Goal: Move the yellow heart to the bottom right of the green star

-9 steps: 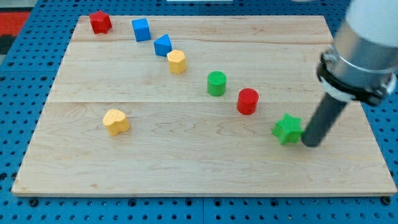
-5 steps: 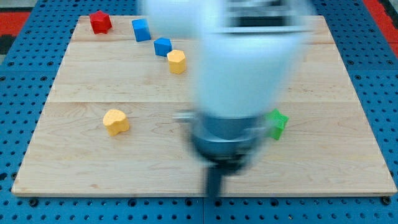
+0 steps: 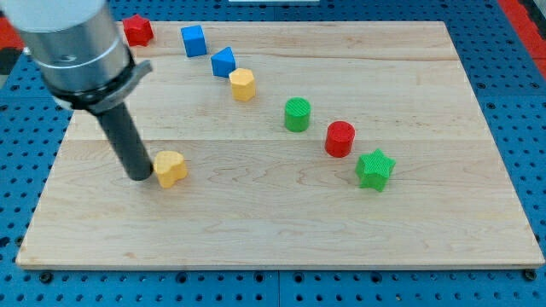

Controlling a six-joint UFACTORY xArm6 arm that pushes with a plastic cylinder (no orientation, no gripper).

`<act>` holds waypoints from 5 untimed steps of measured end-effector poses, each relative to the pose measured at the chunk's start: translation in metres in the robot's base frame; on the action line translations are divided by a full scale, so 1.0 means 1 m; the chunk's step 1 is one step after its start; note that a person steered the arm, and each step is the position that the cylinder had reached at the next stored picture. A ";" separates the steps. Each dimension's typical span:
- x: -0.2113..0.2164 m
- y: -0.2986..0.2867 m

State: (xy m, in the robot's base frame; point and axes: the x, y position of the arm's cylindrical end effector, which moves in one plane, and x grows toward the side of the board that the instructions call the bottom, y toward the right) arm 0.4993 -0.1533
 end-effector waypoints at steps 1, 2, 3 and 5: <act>-0.014 -0.020; -0.010 0.005; 0.011 0.066; 0.050 0.143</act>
State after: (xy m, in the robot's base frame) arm 0.5498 -0.0104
